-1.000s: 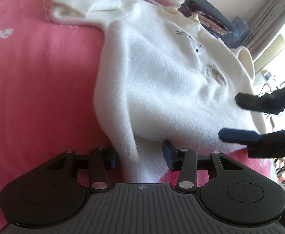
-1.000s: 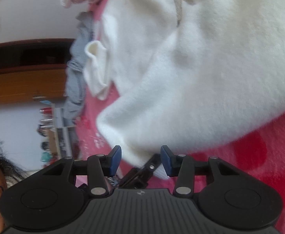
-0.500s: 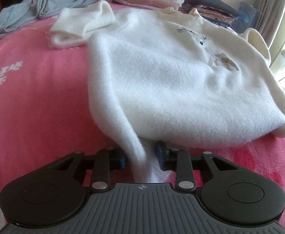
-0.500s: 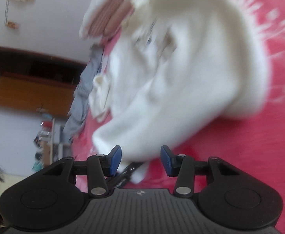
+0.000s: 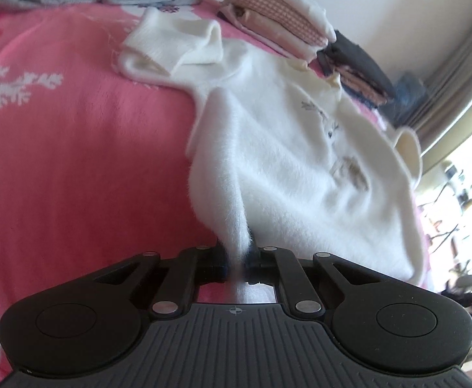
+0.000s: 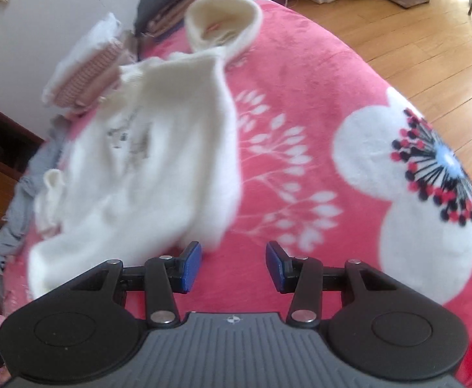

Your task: Fold clothes

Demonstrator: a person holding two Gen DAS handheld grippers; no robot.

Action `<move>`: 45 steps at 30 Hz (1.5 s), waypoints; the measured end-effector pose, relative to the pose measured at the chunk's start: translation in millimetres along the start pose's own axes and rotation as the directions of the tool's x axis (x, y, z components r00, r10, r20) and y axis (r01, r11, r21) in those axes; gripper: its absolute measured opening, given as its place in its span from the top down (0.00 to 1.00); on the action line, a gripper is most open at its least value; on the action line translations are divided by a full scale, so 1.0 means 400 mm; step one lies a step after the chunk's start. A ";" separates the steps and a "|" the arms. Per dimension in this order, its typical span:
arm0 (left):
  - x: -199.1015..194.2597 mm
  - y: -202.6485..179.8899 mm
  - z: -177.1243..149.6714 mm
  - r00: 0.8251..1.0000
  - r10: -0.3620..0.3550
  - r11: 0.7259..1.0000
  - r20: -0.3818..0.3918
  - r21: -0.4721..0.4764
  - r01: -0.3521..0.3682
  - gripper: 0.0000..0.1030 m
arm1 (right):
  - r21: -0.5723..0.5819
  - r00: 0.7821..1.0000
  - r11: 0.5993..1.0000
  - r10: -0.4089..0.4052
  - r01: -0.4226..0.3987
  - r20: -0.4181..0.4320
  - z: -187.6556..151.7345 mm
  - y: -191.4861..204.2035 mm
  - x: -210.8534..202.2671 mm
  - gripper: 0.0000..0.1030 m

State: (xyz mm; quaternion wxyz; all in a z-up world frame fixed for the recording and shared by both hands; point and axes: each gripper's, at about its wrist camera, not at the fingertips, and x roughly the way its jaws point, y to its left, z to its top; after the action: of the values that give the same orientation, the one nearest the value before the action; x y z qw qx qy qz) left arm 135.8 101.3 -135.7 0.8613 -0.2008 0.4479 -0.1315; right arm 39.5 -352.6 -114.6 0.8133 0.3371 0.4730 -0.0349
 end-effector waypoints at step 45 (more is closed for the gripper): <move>0.099 0.051 -0.004 0.999 -0.030 0.999 -0.025 -0.032 0.029 0.91 | 0.513 0.933 0.782 0.326 -0.355 0.149 0.179 -0.135 0.235 0.70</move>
State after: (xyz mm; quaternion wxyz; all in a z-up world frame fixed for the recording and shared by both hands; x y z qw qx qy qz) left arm 157.8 103.0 -174.4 0.8501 -0.2196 0.4579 -0.1396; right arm 124.4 -411.2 -193.8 0.6928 0.6275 0.3544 -0.0258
